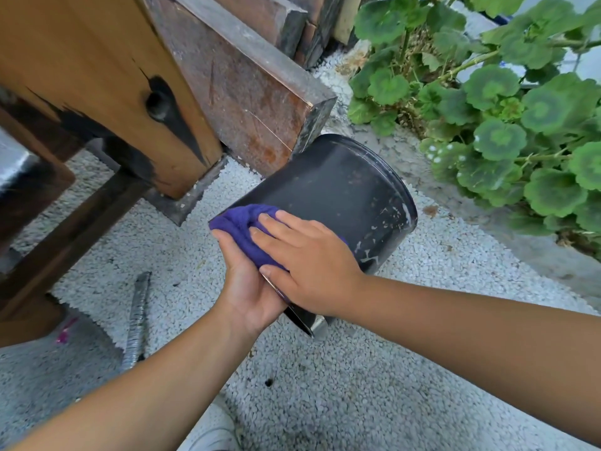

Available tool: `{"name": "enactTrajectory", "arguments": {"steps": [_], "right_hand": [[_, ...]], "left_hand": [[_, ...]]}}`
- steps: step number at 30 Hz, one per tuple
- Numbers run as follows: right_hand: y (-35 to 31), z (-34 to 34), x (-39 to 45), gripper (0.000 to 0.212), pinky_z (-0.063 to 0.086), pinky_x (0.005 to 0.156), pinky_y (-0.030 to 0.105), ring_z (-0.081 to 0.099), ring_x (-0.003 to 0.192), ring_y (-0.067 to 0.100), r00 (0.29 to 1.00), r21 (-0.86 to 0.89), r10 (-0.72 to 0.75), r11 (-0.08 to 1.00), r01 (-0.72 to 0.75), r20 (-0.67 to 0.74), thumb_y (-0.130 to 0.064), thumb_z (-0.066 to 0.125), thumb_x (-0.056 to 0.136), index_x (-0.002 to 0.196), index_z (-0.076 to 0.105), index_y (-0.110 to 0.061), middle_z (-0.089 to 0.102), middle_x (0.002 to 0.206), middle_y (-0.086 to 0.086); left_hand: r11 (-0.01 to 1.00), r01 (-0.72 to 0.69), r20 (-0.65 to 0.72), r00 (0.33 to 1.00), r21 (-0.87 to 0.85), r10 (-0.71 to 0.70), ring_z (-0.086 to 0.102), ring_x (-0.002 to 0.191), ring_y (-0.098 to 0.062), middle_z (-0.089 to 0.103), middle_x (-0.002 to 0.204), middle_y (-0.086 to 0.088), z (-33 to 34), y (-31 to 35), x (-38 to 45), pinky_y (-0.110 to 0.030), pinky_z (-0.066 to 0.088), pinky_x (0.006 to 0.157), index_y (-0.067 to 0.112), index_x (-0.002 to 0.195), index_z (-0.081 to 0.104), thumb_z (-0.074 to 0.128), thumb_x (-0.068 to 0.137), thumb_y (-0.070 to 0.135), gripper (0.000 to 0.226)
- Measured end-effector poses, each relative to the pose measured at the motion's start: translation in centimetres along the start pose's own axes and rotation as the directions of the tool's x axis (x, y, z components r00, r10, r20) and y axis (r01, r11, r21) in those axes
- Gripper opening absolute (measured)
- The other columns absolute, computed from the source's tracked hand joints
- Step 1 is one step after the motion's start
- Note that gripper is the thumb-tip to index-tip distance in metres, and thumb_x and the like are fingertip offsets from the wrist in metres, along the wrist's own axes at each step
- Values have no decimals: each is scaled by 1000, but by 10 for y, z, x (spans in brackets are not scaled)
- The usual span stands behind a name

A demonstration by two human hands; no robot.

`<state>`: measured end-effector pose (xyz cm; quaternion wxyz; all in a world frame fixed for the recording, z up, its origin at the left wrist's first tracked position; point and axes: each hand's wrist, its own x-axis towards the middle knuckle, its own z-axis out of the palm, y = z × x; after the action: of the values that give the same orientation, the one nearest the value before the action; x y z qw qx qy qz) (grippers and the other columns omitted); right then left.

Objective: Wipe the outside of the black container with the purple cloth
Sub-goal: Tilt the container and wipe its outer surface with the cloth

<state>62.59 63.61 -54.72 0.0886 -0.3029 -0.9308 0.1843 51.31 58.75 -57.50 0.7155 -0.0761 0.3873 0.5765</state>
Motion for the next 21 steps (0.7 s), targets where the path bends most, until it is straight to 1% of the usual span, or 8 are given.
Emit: {"name": "enactTrajectory", "arguments": {"steps": [2,6,9,11,13,17,18,21], "right_hand": [[9,-1,2,51,40,104,40,44,137,26,1000,-33,-25,999,25,1,-40,55,93,138,53,-17,51,146,5],[42,-8,10,49,47,98,43,55,126,32,999,-113,-16,994,10,-51,-34,58,88,130,60,-9,60,135,13],[84,-21,15,52,44,104,47,49,131,35,992,-154,118,980,-124,-49,-34,50,92,136,54,-7,54,141,16],[110,-28,12,56,34,111,51,36,141,33,963,-88,266,959,-268,-42,-38,41,95,143,46,-11,43,151,13],[126,-31,7,57,28,115,49,29,145,30,940,-13,339,940,-340,-47,-39,37,96,146,41,-13,37,155,10],[118,-27,2,54,31,113,47,32,144,30,946,23,316,949,-315,-77,-35,39,96,145,44,-12,40,153,10],[110,-26,2,53,33,111,48,35,142,31,951,14,296,955,-296,-84,-34,41,95,143,46,-11,43,151,12],[75,-24,0,50,42,101,45,45,135,34,983,-51,160,985,-165,-86,-34,45,95,136,54,-9,52,144,14]], "left_hand": [[1000,-5,10,1000,-4,5,68,111,-21,72,120,-4,-1,1,0,-37,59,81,27,108,77,16,69,93,99],[999,8,42,999,-32,-7,59,124,-33,60,137,-15,-3,2,0,-48,49,102,17,136,58,24,66,94,110],[999,27,60,998,-46,-24,55,128,-37,56,141,-17,-4,2,-1,-52,40,109,13,141,51,26,66,94,113],[999,14,51,999,-38,-13,57,126,-36,58,139,-16,-2,2,0,-53,43,107,14,139,54,25,69,93,109],[1000,-3,33,999,-29,4,60,123,-36,61,136,-13,2,2,3,-55,45,104,18,137,57,25,72,91,103],[999,-4,7,1000,-47,4,65,115,-35,67,129,-14,9,2,4,-49,57,84,18,132,62,24,72,91,102],[999,3,7,1000,-49,-3,64,116,-36,66,130,-14,10,1,4,-48,57,83,17,134,60,24,71,92,105],[998,29,25,999,-59,-28,62,119,-37,64,131,-17,13,2,3,-51,52,95,15,133,61,25,67,95,110]]}}
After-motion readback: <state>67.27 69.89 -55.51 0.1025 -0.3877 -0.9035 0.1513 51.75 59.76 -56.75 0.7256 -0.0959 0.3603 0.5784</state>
